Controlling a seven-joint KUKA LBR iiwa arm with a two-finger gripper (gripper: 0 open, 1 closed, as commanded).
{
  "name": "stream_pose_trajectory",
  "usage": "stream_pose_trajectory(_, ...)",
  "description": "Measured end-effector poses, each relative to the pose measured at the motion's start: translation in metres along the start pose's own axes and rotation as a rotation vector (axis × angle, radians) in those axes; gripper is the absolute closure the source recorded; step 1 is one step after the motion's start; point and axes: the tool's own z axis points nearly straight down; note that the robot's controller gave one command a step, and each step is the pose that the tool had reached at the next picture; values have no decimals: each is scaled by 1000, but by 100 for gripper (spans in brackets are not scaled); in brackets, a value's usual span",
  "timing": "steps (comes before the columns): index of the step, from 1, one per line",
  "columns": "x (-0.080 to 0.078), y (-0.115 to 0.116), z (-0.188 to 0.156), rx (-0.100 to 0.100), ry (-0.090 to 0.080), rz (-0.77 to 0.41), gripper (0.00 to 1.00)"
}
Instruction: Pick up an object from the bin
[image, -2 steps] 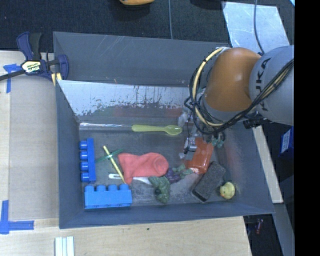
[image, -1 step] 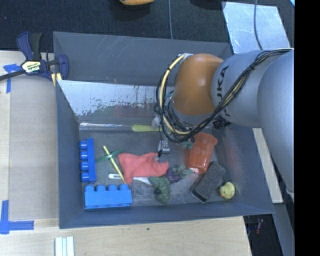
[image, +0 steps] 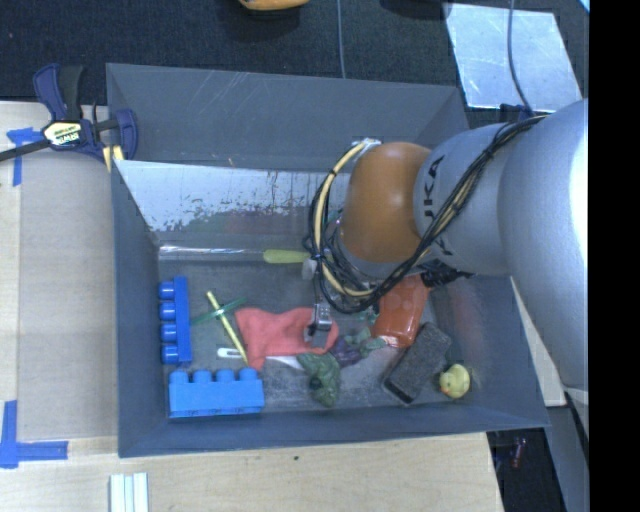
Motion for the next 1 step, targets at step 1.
stream_pose_trajectory(1, 21, -7, 3, -5, -9, -25, 0)
